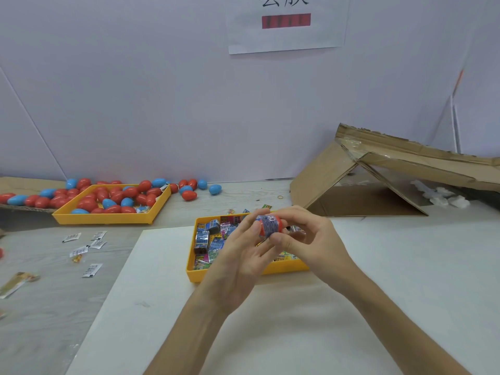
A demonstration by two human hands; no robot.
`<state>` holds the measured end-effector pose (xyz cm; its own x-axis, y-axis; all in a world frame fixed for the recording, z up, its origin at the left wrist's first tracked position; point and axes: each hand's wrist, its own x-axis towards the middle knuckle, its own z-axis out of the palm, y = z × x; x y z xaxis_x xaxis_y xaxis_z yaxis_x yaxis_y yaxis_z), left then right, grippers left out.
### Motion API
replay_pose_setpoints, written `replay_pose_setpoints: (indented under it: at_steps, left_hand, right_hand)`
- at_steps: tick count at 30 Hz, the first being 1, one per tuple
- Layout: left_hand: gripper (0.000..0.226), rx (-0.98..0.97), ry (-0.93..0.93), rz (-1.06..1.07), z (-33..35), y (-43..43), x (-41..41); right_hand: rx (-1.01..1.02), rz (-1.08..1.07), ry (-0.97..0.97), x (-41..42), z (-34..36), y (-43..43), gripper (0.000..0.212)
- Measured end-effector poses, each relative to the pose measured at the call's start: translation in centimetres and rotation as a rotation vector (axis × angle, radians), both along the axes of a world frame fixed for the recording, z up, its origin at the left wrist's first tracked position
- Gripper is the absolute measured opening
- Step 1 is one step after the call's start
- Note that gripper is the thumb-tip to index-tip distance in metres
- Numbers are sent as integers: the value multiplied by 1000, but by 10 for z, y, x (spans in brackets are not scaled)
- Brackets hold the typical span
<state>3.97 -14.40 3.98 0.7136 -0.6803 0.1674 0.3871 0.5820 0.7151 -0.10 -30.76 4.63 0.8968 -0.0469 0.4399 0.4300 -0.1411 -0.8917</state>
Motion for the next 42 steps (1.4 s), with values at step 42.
replay_pose_setpoints:
  at_steps: [42]
  left_hand:
    - [50, 85, -90, 19, 4, 1, -4]
  right_hand:
    - [287, 66, 143, -2, 9, -10, 19]
